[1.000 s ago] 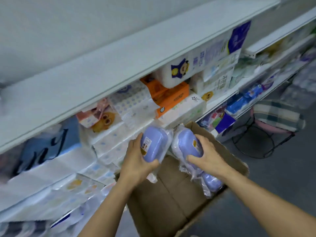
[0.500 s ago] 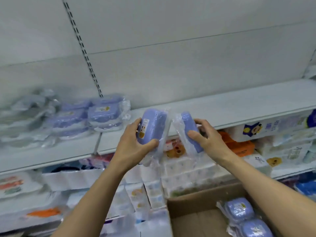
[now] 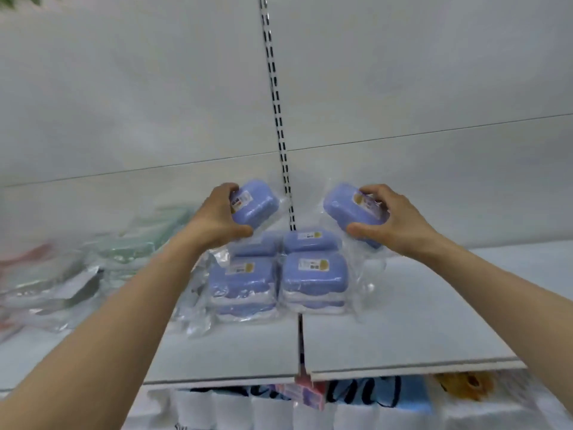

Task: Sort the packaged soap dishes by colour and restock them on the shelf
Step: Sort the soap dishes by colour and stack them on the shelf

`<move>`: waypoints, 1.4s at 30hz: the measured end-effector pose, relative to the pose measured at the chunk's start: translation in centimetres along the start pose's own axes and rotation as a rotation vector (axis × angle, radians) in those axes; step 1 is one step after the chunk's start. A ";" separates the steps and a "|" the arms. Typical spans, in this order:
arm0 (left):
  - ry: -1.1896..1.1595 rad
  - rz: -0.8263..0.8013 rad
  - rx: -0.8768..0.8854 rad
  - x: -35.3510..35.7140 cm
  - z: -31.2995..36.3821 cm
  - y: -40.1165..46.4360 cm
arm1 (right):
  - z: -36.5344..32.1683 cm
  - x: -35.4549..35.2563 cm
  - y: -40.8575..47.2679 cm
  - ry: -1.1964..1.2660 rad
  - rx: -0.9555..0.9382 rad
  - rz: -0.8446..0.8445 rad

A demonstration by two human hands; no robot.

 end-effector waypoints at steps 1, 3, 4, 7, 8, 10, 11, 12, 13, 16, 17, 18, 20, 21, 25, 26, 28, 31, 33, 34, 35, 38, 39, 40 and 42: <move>0.035 -0.070 0.032 0.7 -0.7 1.5 | -0.2 0.7 1.4 -0.083 -0.023 -0.011; 0.091 -0.191 0.088 2.5 -2.0 3.8 | -0.3 2.2 3.9 -0.210 -0.061 -0.060; 0.123 -0.244 0.102 3.4 -2.6 4.6 | -0.2 2.9 4.9 -0.259 -0.068 -0.092; 0.184 -0.388 0.119 5.4 -4.3 6.1 | 0.3 5.1 7.4 -0.338 -0.049 -0.214; 0.196 -0.421 0.127 5.6 -4.7 6.4 | 0.4 5.9 8.1 -0.356 -0.043 -0.257; 0.220 -0.444 0.148 5.7 -5.4 6.9 | 0.6 7.3 9.2 -0.385 -0.023 -0.319; 0.222 -0.444 0.155 5.7 -5.6 7.1 | 0.6 8.0 9.7 -0.390 -0.007 -0.340; 0.220 -0.442 0.160 5.6 -5.8 7.2 | 0.7 8.5 9.9 -0.389 0.005 -0.359; 0.221 -0.437 0.167 5.7 -5.9 7.2 | 0.7 9.1 10.1 -0.388 0.009 -0.379; 0.281 -0.422 0.181 5.8 -5.8 6.9 | 1.1 10.3 9.9 -0.394 0.021 -0.428; 0.297 -0.420 0.185 5.9 -5.6 6.7 | 1.1 10.5 9.7 -0.405 0.020 -0.431; 0.308 -0.424 0.190 5.9 -5.5 6.4 | 1.1 10.6 9.6 -0.417 0.016 -0.432; 0.312 -0.445 0.191 5.8 -5.1 5.9 | 0.8 10.5 9.3 -0.450 0.009 -0.426; 0.300 -0.451 0.186 5.6 -4.8 5.6 | 0.5 10.4 9.0 -0.479 -0.002 -0.417; 0.244 -0.270 0.259 5.3 -2.0 3.5 | -0.5 9.0 6.3 -0.490 -0.099 -0.274; 0.222 -0.183 0.291 5.4 -0.8 2.7 | -0.5 8.4 5.2 -0.486 -0.123 -0.224; 0.155 -0.025 0.342 6.0 2.1 0.5 | 0.0 6.7 2.5 -0.518 -0.153 -0.110; 0.012 0.092 0.465 8.2 7.3 -3.7 | 1.5 2.9 -2.8 -0.569 -0.208 0.171; -0.044 0.104 0.566 10.1 11.5 -6.7 | 2.8 -0.2 -6.7 -0.572 -0.206 0.281; -0.055 0.103 0.618 11.1 13.7 -8.2 | 3.7 -1.8 -8.7 -0.587 -0.186 0.301; -0.068 0.099 0.667 12.2 15.8 -9.8 | 4.7 -3.5 -10.8 -0.606 -0.162 0.308; -0.141 0.025 0.779 16.0 22.2 -14.4 | 8.4 -8.7 -17.5 -0.626 -0.076 0.282; -0.163 -0.017 0.800 17.4 24.3 -16.0 | 9.8 -10.5 -19.9 -0.617 -0.042 0.259; -0.187 -0.069 0.814 18.9 26.3 -17.7 | 11.2 -12.3 -22.2 -0.600 -0.004 0.233; -0.232 -0.191 0.839 22.2 30.1 -21.1 | 14.1 -15.9 -26.9 -0.550 0.083 0.197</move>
Point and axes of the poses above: each hand's wrist, its own y-axis towards the middle knuckle, its own x-axis out of the palm, z = x × y, the point moved 3 cm from there along y, towards the middle knuckle, and after that the axes turned 10 degrees about y, right-handed, at the moved point
